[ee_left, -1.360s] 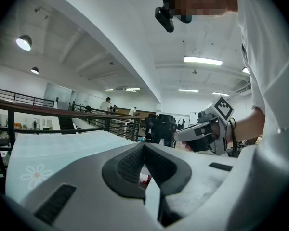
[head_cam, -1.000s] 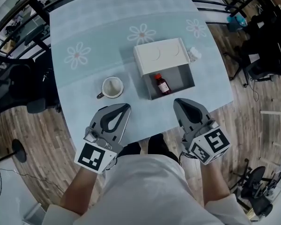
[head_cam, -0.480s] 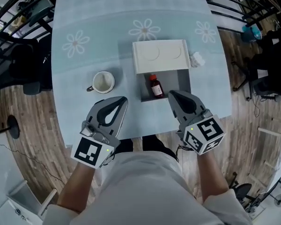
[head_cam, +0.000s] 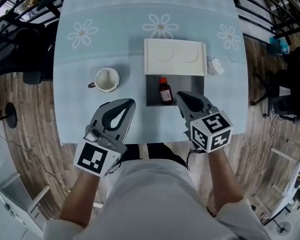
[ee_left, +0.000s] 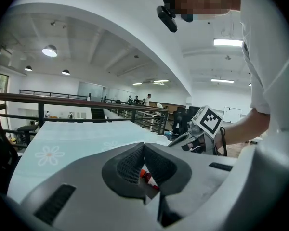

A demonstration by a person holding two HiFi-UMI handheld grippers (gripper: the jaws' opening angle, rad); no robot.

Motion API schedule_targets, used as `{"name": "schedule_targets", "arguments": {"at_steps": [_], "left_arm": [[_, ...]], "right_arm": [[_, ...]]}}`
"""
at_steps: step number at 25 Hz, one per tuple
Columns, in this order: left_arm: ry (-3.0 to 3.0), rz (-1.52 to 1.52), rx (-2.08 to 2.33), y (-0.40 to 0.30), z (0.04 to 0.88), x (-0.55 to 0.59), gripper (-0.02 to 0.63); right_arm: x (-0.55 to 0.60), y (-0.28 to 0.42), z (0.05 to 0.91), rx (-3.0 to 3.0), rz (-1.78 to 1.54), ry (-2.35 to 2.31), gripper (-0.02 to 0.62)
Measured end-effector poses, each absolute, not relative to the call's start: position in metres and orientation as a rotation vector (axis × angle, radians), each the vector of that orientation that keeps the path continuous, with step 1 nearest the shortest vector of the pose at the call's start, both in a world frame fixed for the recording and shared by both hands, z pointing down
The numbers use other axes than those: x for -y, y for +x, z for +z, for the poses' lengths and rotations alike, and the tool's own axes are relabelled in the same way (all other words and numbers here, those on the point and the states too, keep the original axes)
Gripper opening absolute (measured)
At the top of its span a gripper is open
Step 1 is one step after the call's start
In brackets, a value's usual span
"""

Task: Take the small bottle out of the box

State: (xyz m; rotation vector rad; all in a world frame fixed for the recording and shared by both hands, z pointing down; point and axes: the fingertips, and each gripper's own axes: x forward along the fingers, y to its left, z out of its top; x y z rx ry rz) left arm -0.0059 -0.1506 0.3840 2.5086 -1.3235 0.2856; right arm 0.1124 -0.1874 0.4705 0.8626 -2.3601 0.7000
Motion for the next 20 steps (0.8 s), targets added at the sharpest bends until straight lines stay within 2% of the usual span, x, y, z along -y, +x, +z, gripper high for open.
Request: {"name": "schedule_targets", "arguments": {"at_steps": [15,18,20], "left_arm": [[2.435,0.263,1.351,-0.031,0.409,0.137,0.020],[2.424,0.259,1.343,-0.037,0.414,0.134,0.020],[2.412,0.252,1.341,-0.041,0.418,0.132,0.020]], "right_arm": [[0.189,0.099,0.525,2.195,0.734,0.767,0.031],[0.188,0.095,0.535,2.150,0.736,0.740,0.116],[0.188,0.093,0.542,2.125,0.728,0.739,0.117]]}}
